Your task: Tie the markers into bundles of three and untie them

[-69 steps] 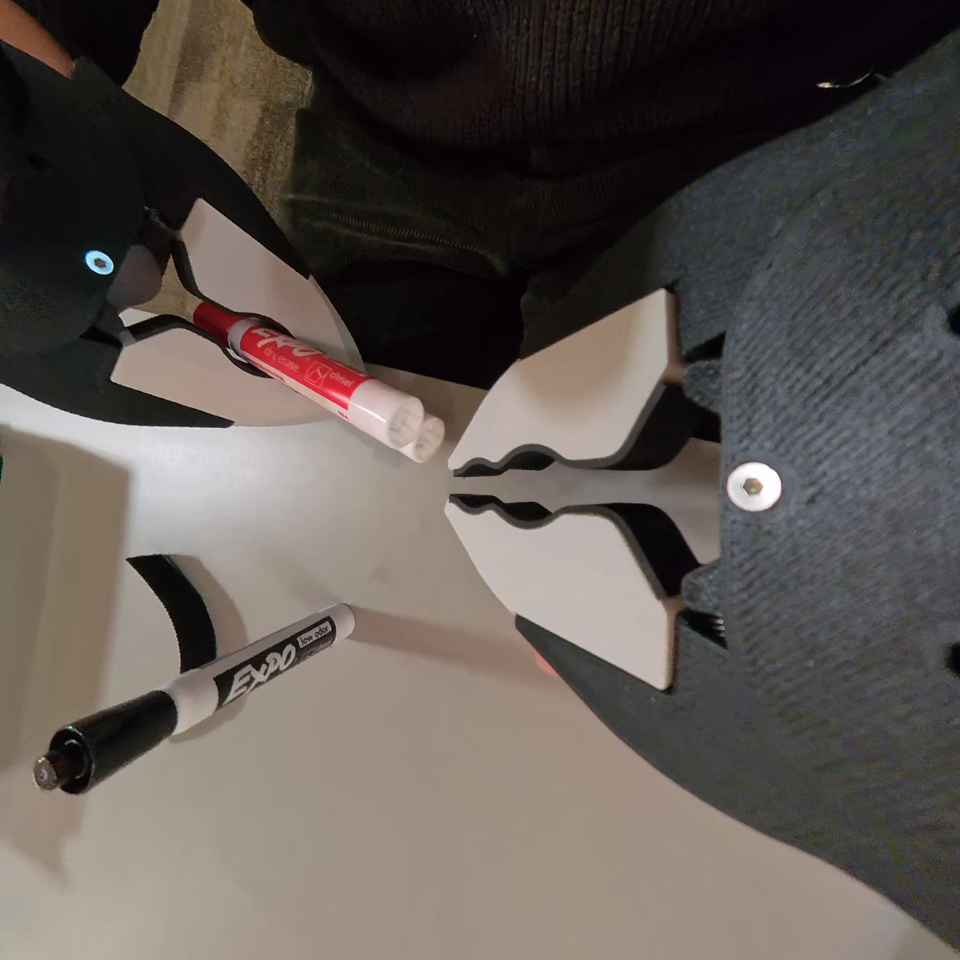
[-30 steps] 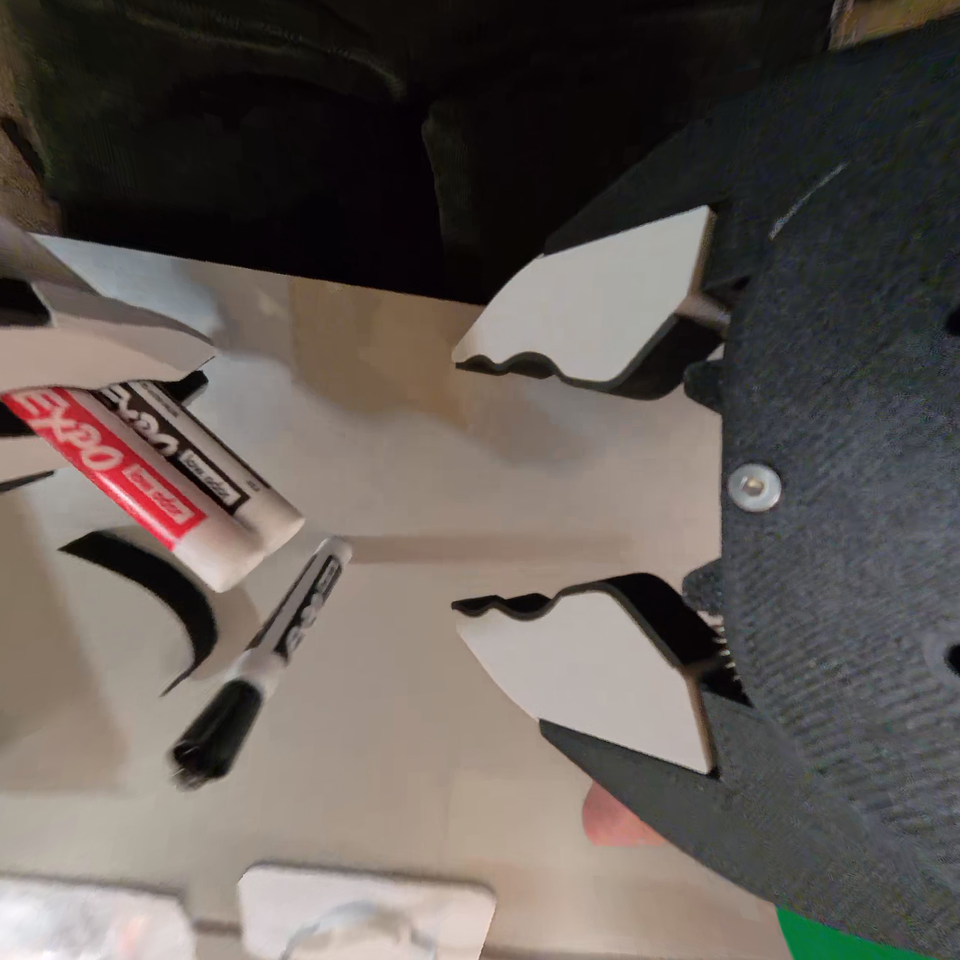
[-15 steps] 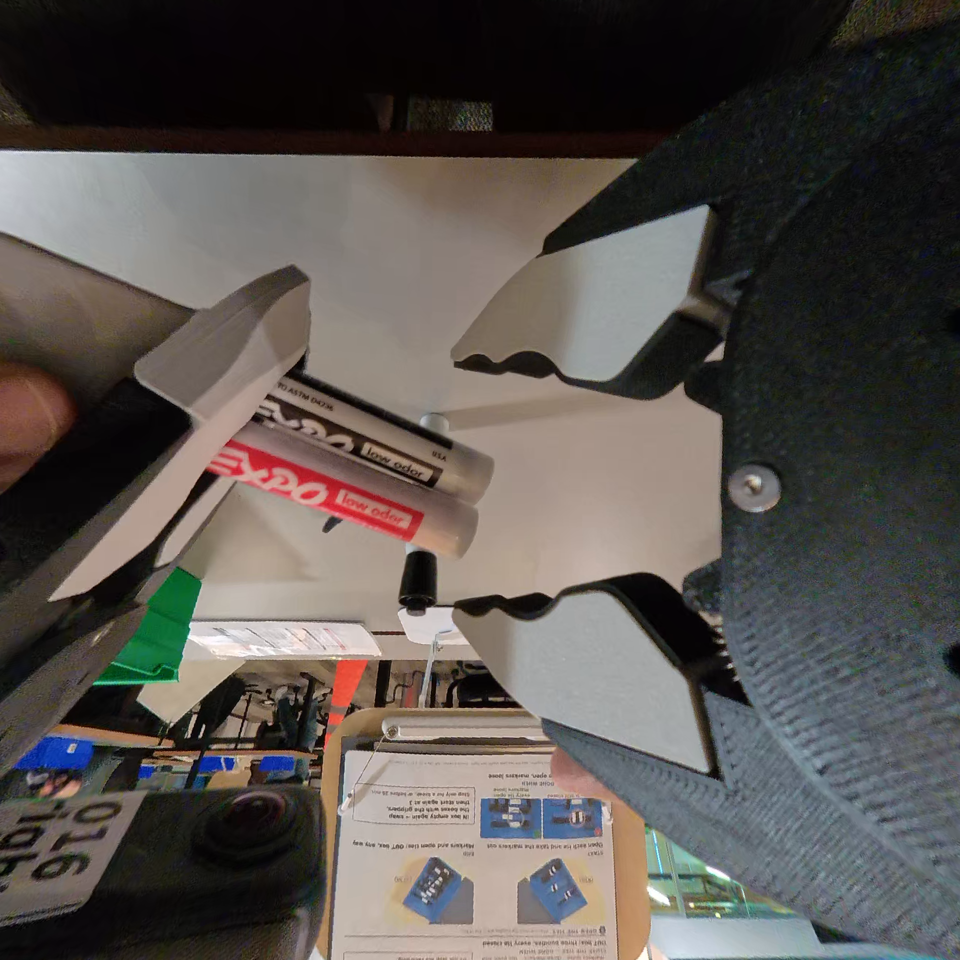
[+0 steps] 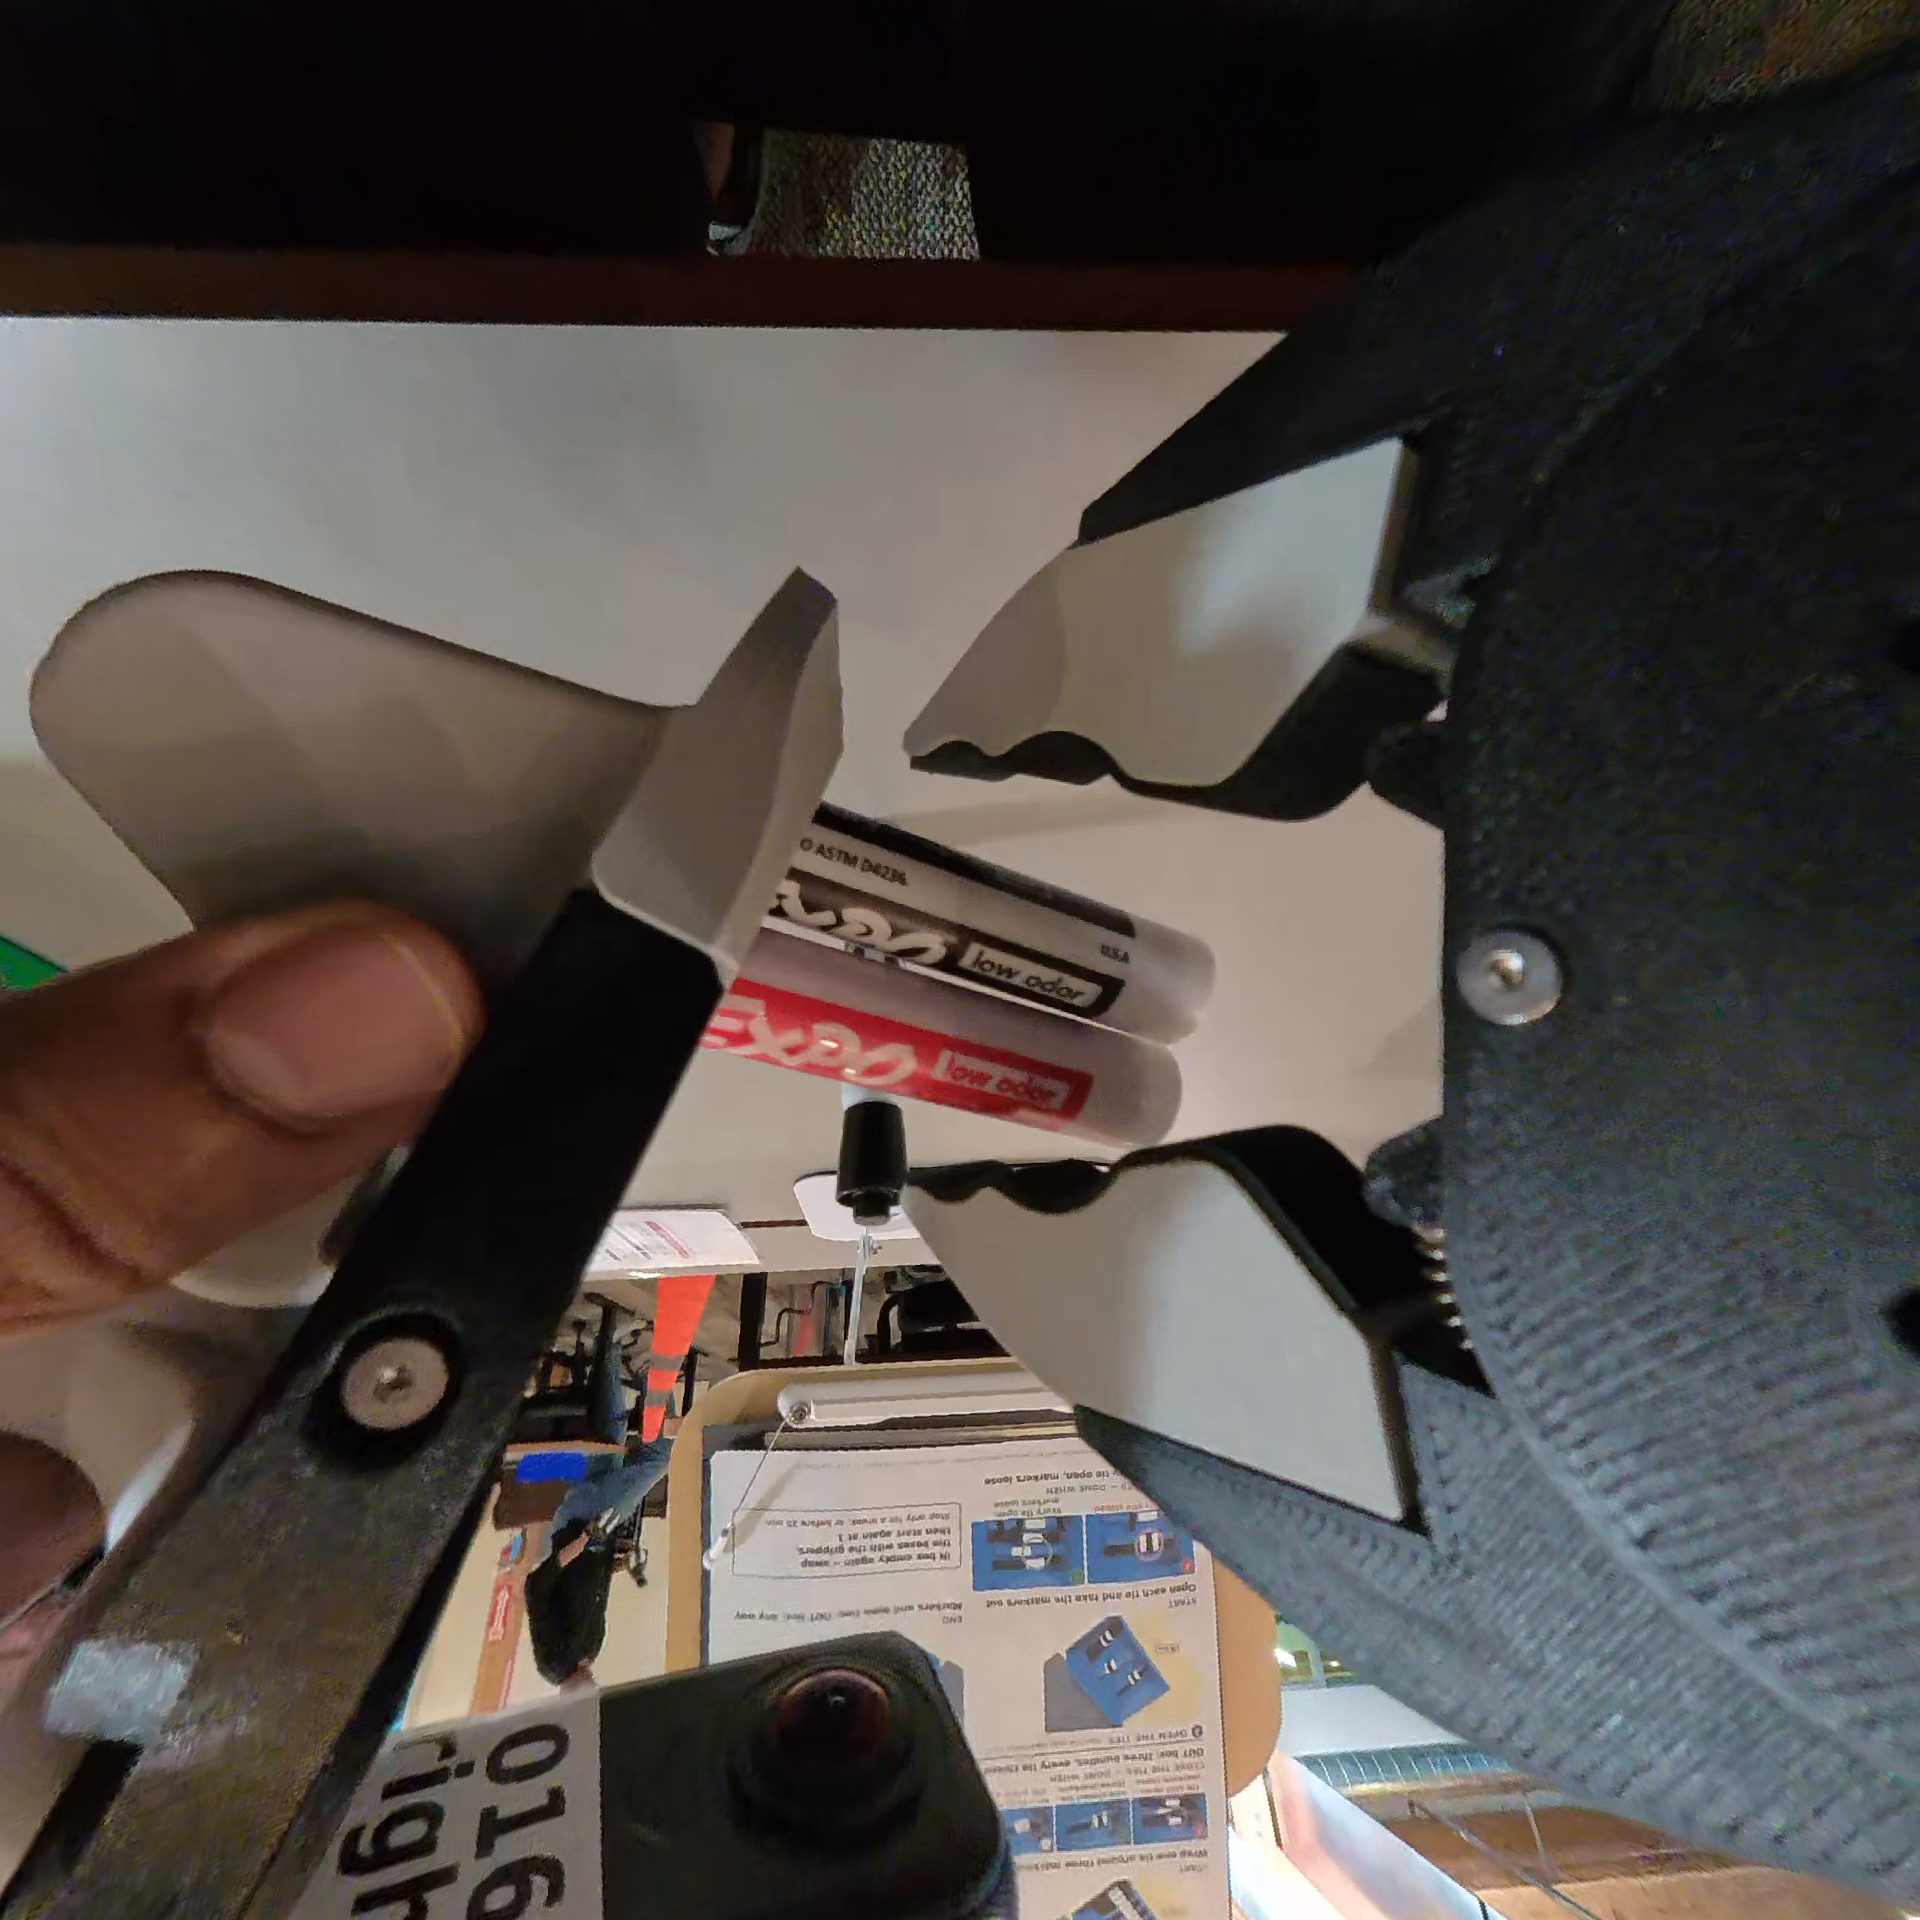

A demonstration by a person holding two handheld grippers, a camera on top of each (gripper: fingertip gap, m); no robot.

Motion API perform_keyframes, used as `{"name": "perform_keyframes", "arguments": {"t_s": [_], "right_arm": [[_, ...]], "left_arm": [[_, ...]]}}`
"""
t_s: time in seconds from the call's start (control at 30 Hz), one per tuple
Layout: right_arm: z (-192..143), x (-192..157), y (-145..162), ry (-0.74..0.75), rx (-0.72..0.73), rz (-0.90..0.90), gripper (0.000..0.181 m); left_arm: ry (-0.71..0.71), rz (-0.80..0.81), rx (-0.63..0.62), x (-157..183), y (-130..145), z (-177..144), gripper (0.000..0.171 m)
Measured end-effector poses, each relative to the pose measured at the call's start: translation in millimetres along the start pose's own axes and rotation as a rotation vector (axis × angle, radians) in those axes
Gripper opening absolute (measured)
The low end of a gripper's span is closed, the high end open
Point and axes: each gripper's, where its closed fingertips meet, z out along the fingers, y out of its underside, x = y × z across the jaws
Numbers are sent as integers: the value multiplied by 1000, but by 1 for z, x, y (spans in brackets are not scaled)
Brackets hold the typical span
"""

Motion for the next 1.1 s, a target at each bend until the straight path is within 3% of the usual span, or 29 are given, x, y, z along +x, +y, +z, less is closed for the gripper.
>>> {"name": "perform_keyframes", "arguments": {"t_s": [0.6, 1.1], "right_arm": [[7, -13, -3, 31, -49, -56, 14], [12, -22, -4, -36, -59, -57, 14]], "left_arm": [[25, -41, -50, 6, 7, 2, 64], [34, 1, -39, 12, 0, 1, 51]]}}
